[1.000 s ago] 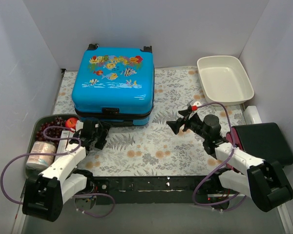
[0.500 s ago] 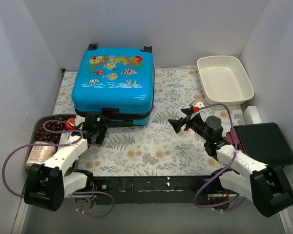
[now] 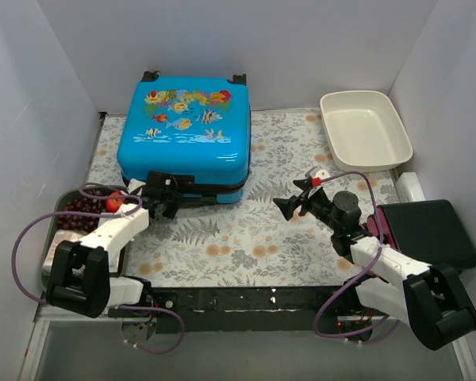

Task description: Open, take out, and arrange the luggage

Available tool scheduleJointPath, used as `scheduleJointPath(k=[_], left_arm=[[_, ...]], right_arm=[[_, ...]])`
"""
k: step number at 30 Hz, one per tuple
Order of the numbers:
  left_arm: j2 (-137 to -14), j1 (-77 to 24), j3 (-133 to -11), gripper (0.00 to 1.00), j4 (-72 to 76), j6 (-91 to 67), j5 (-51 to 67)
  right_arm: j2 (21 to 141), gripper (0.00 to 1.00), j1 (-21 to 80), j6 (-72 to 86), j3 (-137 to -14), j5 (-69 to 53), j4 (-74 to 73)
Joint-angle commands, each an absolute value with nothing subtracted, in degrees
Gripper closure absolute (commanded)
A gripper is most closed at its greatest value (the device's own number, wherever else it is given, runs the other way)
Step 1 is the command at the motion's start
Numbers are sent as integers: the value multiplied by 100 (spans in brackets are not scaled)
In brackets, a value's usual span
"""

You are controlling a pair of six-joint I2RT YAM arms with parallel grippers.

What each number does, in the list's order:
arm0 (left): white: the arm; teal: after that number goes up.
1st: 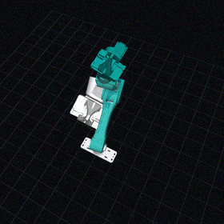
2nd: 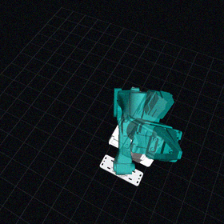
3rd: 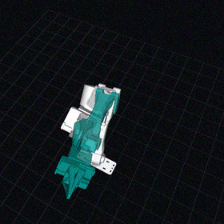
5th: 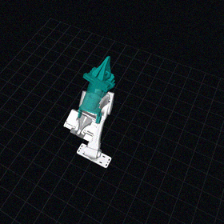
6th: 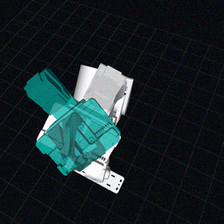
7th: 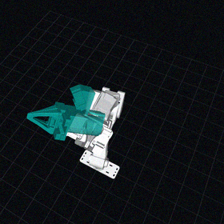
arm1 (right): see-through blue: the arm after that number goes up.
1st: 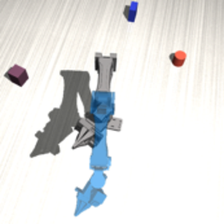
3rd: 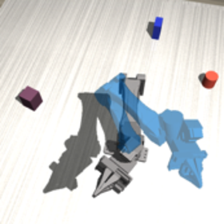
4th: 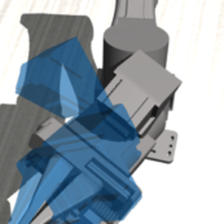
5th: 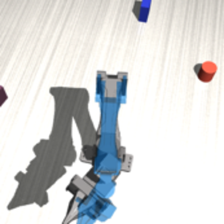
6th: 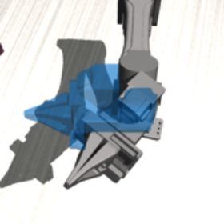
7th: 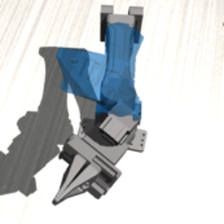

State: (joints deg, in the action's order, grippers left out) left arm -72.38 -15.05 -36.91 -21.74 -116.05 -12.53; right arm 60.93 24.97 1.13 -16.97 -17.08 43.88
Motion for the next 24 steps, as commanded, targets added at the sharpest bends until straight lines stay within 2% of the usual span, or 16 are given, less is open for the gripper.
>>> scheduleJointPath(k=[1, 2, 6, 13, 21, 24], left_arm=[[-8112, -1643, -3910, 92, -2619, -13536, -1591], [-8252, -1696, -3963, 100, -2602, -13344, -1547], [-8648, -2126, -4367, 100, -2496, -12377, -1661], [-8737, -3916, -4562, 100, -2487, -11286, -1889], [-8332, -5299, -4140, 100, -2601, -11355, -1951], [-8280, -5695, -4166, 100, -3171, -11627, -2196]], right_arm=[[6091, 2, 2496, -158, -1679, -1819, 4790], [6082, 2, 2487, -193, -1679, -1811, 4773], [5959, 2, 2496, -255, -1661, -1697, 4676], [5415, 2, 2496, -474, -1740, -1170, 3956], [4510, 2, 2496, -44, -1776, -264, 2664], [4193, 2, 2496, 123, -1705, -237, 2199]])
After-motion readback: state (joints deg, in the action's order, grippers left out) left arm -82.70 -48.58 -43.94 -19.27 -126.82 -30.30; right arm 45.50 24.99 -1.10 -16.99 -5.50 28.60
